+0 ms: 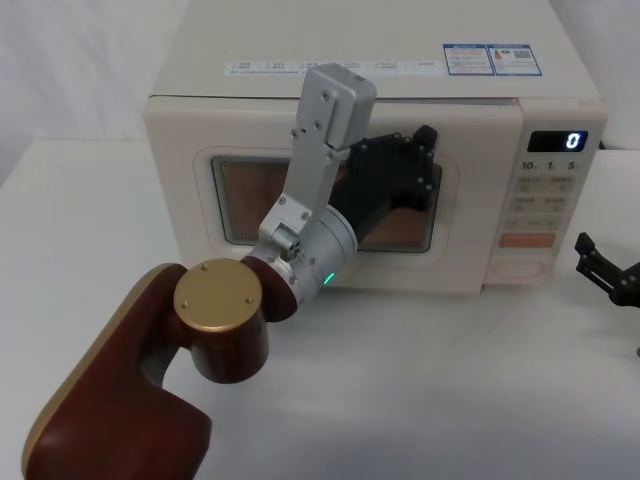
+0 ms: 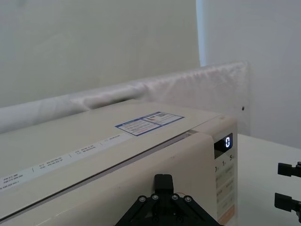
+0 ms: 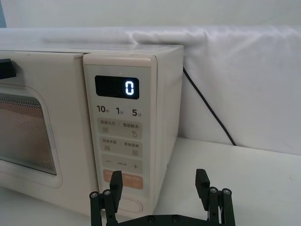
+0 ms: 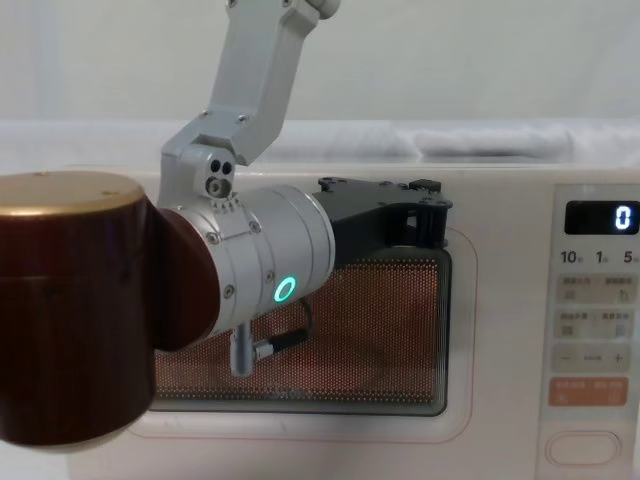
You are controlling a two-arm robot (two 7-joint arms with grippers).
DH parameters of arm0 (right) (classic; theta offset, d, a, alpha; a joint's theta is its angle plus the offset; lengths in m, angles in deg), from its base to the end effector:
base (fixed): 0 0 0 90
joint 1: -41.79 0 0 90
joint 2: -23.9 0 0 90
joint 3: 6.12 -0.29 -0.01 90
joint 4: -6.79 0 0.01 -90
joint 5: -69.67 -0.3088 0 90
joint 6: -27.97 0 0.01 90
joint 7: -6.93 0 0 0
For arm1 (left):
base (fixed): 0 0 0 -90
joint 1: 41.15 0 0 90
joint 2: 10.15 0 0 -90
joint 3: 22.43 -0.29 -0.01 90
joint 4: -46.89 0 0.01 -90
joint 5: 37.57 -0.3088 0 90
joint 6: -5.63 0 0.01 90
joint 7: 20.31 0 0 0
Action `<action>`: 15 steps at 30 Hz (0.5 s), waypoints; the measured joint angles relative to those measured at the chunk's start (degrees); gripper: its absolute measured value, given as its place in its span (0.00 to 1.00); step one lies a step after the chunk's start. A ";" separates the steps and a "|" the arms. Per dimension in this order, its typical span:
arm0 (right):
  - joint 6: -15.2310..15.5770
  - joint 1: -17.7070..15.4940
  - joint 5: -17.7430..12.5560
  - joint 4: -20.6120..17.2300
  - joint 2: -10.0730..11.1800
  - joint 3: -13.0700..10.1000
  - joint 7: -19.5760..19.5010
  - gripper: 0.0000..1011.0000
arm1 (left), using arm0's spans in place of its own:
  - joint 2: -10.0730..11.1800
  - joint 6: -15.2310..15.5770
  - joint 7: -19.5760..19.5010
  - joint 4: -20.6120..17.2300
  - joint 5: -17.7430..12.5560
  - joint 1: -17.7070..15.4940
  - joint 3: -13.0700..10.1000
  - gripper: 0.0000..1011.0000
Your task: Press the button to open the microwave door with one hand; close the microwave door with the other hand.
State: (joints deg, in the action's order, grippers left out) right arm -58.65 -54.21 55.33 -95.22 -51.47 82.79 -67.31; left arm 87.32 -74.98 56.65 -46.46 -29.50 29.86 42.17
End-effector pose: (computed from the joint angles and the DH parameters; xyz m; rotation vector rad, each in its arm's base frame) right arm 0.2987 -0.0649 -0.2575 0.0231 -0.0415 -1.2613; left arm 0.3780 -0.1033 -0.1860 -0.0334 -0.1856 0.9000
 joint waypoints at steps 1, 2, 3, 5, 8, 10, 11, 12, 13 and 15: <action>0.00 0.00 0.00 0.00 0.00 0.00 0.00 0.99 | -0.09 0.06 0.02 0.02 -0.10 0.00 0.06 0.00; 0.00 0.00 0.00 0.00 0.00 0.00 0.00 0.99 | -0.19 0.09 0.03 0.06 -0.19 0.00 0.12 0.00; 0.00 0.00 0.00 0.00 0.00 0.00 0.00 0.99 | -0.27 0.12 0.03 0.10 -0.26 0.00 0.17 0.00; 0.00 0.00 0.00 0.00 0.00 0.00 0.00 0.99 | -0.54 0.17 0.01 0.31 -0.45 -0.01 0.43 0.00; 0.00 0.00 0.00 0.00 0.00 0.00 0.00 0.99 | -0.68 0.21 -0.10 0.43 -0.51 -0.03 0.61 0.00; 0.00 0.00 0.00 0.00 0.00 0.00 0.00 0.99 | -0.78 0.23 -0.19 0.49 -0.55 -0.03 0.72 0.00; 0.00 0.00 0.00 0.00 0.00 0.00 0.00 0.99 | -0.85 0.25 -0.30 0.56 -0.59 -0.05 0.81 0.00; 0.00 0.00 0.00 0.00 0.00 0.00 0.00 0.99 | -0.88 0.25 -0.36 0.60 -0.59 -0.05 0.86 0.00; 0.00 0.00 0.00 0.00 0.00 0.00 0.00 0.99 | -0.89 0.25 -0.40 0.63 -0.60 -0.06 0.91 0.00; 0.00 0.00 0.00 0.00 0.00 0.00 0.00 0.99 | -0.99 0.25 -0.47 0.73 -0.66 -0.06 1.04 0.00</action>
State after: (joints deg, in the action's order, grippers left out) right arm -58.65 -54.21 55.33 -95.22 -51.47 82.79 -67.32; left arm 86.33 -74.73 56.18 -45.73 -30.16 29.81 43.21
